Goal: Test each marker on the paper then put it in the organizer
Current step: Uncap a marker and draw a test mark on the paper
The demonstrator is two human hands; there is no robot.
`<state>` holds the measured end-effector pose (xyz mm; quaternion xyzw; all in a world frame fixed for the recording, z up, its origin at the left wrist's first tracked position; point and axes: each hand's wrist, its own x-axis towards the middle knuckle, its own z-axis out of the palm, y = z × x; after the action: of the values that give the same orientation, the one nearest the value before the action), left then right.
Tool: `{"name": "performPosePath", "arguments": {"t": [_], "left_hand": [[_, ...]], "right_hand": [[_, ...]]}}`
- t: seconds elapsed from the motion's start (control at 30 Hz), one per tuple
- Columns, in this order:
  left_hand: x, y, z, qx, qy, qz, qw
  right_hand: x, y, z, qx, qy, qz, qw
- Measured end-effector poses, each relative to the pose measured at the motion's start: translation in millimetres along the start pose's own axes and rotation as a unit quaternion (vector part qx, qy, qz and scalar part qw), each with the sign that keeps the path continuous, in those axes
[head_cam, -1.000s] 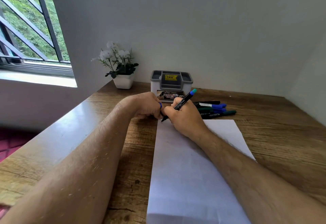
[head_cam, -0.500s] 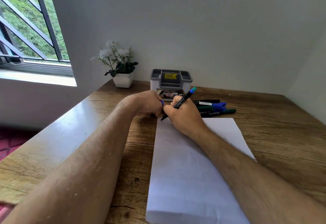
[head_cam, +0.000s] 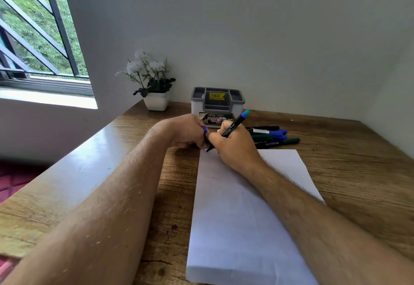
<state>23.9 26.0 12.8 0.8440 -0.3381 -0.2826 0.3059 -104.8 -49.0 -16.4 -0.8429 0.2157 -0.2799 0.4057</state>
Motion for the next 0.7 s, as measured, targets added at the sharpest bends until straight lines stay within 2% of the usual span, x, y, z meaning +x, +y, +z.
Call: {"name": "performPosePath", "arguments": {"t": [0.4,0.7], "left_hand": [[1.6,1.6,-0.4,0.019,0.004,-0.006,1.000],[-1.3,4.2,3.1,0.038,0.020,0.006,0.999]], "right_hand": [[0.4,1.4,1.5,-0.006,-0.003,-0.008,1.000],[-0.6,0.5,0.2,-0.001,0.025,-0.006,1.000]]}}
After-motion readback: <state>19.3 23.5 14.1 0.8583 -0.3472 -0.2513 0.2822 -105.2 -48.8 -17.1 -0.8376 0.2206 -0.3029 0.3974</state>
